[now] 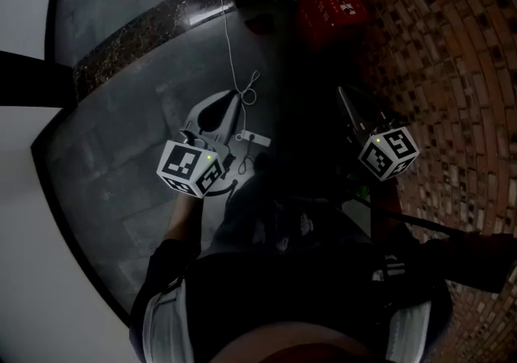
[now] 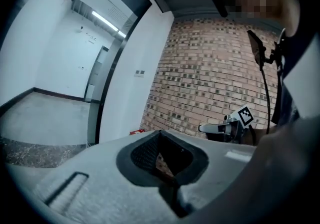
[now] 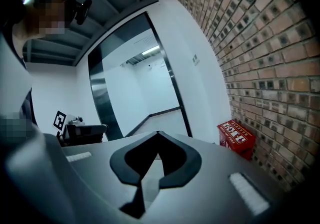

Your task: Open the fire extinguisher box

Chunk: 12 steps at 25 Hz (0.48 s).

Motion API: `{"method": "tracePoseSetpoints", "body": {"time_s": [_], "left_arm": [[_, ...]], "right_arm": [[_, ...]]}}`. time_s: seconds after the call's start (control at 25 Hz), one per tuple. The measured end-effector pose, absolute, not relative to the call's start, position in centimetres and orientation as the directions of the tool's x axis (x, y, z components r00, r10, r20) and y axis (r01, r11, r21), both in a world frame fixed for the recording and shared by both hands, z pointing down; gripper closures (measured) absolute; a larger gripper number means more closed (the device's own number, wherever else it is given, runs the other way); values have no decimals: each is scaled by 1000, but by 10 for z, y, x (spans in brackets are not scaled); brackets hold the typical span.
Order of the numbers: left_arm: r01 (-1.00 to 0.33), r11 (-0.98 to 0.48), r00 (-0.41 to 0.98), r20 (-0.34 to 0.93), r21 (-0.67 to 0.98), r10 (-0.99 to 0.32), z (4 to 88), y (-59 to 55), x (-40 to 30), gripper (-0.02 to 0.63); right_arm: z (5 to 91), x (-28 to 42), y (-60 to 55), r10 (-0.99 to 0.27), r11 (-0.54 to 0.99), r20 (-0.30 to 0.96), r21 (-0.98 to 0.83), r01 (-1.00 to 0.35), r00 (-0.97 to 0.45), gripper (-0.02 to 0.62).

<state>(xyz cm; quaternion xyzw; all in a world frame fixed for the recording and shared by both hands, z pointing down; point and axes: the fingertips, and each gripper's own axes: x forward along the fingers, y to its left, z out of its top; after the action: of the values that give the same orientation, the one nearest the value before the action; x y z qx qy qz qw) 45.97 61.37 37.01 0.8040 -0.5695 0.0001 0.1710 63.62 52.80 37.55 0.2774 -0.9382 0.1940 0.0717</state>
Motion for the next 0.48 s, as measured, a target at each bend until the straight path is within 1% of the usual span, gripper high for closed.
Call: {"method": "tracePoseSetpoints", "body": {"time_s": [0.16,0.32,0.48], "left_arm": [[-924,-283,344,238,257,-908,375,580,466,603],[-946,-233,288,257,225,-922,373,537,468,603],[-955,-208,260,262,211,-929,366,495,479,603]], "right_arm": [[389,643,488,-498,753,230,-364,-549,-836,594],[382,633,454,-425,815,187,-346,-465,-885,594],[385,640,421,-388,830,178,-358,-427,-904,594]]}}
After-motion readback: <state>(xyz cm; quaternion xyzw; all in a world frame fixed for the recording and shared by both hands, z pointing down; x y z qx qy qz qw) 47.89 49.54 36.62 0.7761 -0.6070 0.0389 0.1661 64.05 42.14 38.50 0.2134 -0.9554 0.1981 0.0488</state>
